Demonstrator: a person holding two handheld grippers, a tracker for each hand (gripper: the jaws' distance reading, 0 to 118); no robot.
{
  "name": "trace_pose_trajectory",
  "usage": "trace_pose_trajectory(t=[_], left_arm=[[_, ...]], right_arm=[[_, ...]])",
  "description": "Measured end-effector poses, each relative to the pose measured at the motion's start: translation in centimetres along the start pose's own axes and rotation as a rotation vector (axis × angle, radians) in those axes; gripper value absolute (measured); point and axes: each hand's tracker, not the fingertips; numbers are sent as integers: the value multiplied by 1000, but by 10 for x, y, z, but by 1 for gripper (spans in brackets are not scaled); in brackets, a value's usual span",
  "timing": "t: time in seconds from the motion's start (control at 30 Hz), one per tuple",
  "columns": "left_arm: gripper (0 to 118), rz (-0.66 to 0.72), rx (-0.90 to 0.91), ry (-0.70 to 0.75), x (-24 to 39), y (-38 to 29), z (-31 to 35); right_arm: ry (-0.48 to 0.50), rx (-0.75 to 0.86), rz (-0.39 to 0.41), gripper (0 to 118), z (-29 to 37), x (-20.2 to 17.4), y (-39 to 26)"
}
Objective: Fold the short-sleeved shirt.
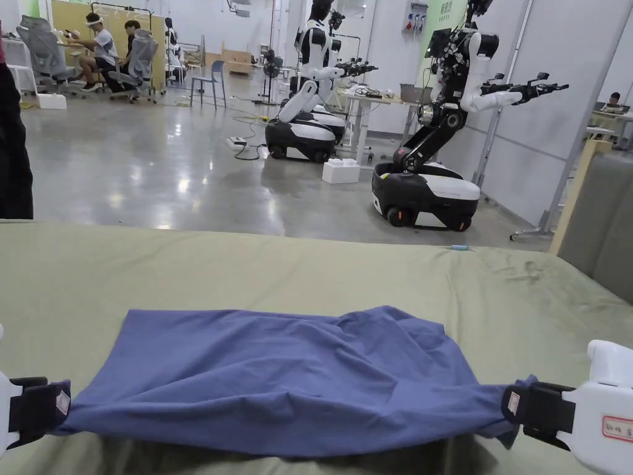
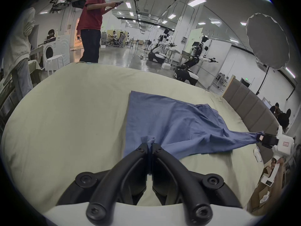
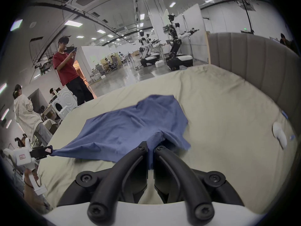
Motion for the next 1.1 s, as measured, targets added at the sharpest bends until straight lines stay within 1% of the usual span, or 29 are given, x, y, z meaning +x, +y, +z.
trace_pose_trajectory(t=[0.07, 0.17, 0.27, 0.33, 0.47, 0.53, 0.63, 0.7, 0.8, 0.87, 0.97, 1.03, 1.1], left_arm=[[4, -15, 13, 14, 1, -15, 19], [4, -9, 17, -2, -3, -33, 46], [4, 8, 20, -9, -8, -51, 71], [4, 24, 17, -14, -12, -65, 87], [4, 27, 0, -14, -18, -93, 119], [4, 26, -17, -12, -20, -103, 130], [4, 95, -34, -56, -29, -122, 151], [4, 117, -39, -56, -35, -133, 159], [4, 96, -80, 10, -41, -151, 160], [4, 107, -142, 30, -45, -165, 151], [4, 109, -198, 45, -46, -180, 135], [4, 97, -216, 64, -47, -185, 126], [4, 93, -227, 74, -49, -188, 121]], right_arm=[[-9, -6, 8, 7, 16, 6, -16], [-18, -5, 14, 7, 40, 14, -36], [8, -16, -22, 7, 64, 25, -52], [6, -20, -31, 7, 79, 31, -65], [-7, -29, -5, 7, 107, 41, -87], [-21, -34, -5, 7, 118, 45, -92], [-17, -53, -18, 7, 137, 52, -106], [-27, -63, -26, 7, 147, 57, -115], [-60, -99, -55, 7, 153, 65, -131], [-58, -160, -102, 7, 150, 67, -148], [-94, -247, -88, 7, 137, 67, -172], [-131, -274, -84, 7, 129, 66, -183], [-135, -283, -98, 8, 124, 72, -190]])
